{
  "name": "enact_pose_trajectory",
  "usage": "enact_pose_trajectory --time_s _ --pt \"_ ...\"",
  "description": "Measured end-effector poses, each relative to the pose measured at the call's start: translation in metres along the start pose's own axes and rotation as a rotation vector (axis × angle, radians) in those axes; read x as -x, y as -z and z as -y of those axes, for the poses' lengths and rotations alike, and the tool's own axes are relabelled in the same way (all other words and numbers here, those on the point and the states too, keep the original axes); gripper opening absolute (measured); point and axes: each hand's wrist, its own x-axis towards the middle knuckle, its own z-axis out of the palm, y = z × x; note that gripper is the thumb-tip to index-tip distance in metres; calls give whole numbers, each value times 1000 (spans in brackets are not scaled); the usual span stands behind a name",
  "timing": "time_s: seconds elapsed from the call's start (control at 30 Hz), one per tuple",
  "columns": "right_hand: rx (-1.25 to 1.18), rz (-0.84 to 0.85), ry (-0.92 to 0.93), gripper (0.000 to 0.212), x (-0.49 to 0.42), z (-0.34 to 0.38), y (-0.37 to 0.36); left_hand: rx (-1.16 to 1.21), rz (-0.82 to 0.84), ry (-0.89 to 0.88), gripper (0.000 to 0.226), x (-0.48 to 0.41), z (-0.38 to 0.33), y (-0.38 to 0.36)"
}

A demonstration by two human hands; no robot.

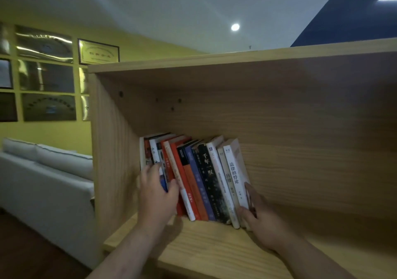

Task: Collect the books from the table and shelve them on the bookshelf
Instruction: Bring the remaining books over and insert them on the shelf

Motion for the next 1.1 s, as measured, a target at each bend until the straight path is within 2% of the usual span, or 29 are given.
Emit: enact_pose_trajectory --time_s 0.03,0.1,0.2,0.37,0.5,0.6,0.7,0.93,1.1 --pt "-10 3 -4 70 0 0 0 38 -27 116 41 -4 10 6" --pt "-37 -2 -7 70 0 -1 0 134 20 284 39 -9 27 10" --pt "-65 2 -8 70 0 -1 0 213 93 421 34 -14 41 0" --pt "-80 7 -9 70 0 -3 -2 222 66 610 25 -37 48 -17" --pt "-112 10 -9 71 -1 -4 -1 356 85 621 22 -42 44 -18" --pt "-111 6 1 71 -2 -5 -1 425 39 599 21 -40 41 -13" --pt "-132 6 -3 71 -3 -5 -1 374 -9 540 29 -36 39 -9" --pt "-161 -6 -28 73 -3 -8 -2 356 -27 444 18 -23 33 5" --pt "-160 -8 -39 72 -3 -6 -2 375 -63 355 21 -5 25 29"
